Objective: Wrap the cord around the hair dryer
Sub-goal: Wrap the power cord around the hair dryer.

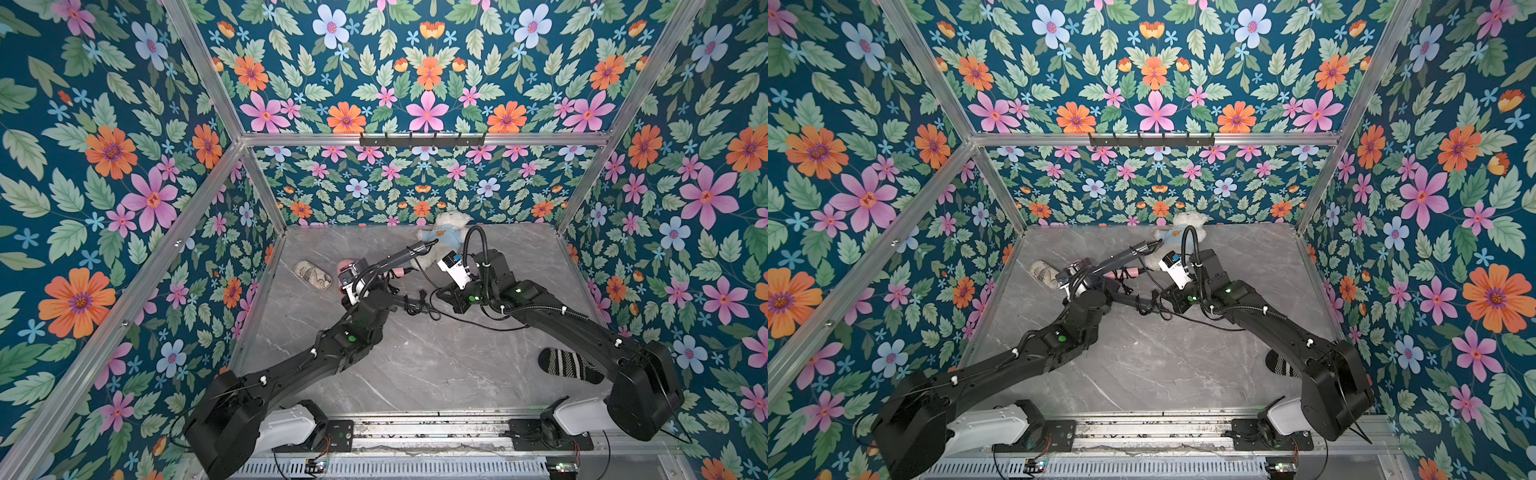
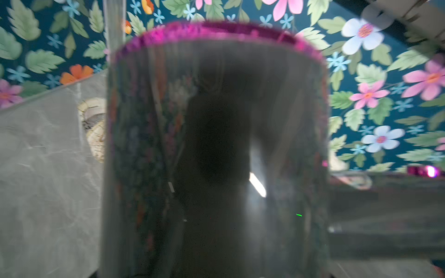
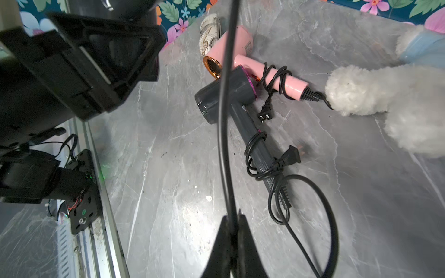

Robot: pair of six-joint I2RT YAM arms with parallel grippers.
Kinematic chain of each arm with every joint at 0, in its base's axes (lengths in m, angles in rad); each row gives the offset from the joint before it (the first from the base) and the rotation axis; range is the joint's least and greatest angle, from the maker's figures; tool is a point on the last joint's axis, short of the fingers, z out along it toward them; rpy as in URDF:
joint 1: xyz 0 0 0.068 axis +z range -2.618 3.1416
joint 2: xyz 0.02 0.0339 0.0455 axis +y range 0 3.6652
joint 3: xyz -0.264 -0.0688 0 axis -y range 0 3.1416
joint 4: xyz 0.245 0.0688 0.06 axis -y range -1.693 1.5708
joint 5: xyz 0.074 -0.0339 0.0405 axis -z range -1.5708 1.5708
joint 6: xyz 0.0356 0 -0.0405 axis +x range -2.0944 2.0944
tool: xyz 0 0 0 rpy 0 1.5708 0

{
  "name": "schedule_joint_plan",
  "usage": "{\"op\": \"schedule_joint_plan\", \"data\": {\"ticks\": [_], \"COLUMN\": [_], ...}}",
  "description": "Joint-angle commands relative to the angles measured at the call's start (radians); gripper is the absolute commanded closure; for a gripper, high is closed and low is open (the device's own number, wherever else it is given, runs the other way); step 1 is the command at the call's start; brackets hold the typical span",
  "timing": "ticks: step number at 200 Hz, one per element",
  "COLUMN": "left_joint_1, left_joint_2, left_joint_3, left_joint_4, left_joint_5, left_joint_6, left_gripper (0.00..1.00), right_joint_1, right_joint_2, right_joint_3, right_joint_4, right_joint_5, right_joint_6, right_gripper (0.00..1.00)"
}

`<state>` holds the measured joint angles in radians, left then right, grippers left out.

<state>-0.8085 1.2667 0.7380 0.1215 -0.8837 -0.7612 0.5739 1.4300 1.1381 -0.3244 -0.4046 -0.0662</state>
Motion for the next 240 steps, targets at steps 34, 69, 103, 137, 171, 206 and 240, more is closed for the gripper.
{"op": "schedule_joint_plan", "data": {"ticks": [34,69,103,137,171,206,240], "left_joint_1": [-0.022,-0.023,-0.023,-0.023,-0.023,-0.023,-0.023], "left_joint_2": [0.162,0.167,0.128,0.066,-0.021,-0.101,-0.178], "left_joint_3": [0.149,0.168,0.153,0.147,0.140,0.105,0.011], "left_joint_4": [-0.305,-0.339,-0.397,-0.467,-0.491,-0.457,-0.344], "left_joint_5": [-0.165,0.027,0.230,0.371,0.489,0.687,0.882], "left_joint_6": [0.140,0.356,0.541,0.636,0.683,0.699,0.708], "left_gripper": [1.00,1.00,1.00,1.00,1.00,1.00,1.00], "right_joint_1": [0.023,0.011,0.003,-0.010,-0.014,-0.030,-0.052], "right_joint_2": [0.056,0.128,0.172,0.188,0.271,0.297,0.308], "right_joint_3": [0.260,0.416,0.487,0.543,0.637,0.632,0.616], "right_joint_4": [-0.411,-0.554,-0.617,-0.698,-0.851,-0.807,-0.753], "right_joint_5": [0.266,0.361,0.419,0.382,0.324,0.167,-0.009], "right_joint_6": [-0.240,-0.374,-0.467,-0.536,-0.577,-0.607,-0.629], "right_gripper": [1.00,1.00,1.00,1.00,1.00,1.00,1.00]}}
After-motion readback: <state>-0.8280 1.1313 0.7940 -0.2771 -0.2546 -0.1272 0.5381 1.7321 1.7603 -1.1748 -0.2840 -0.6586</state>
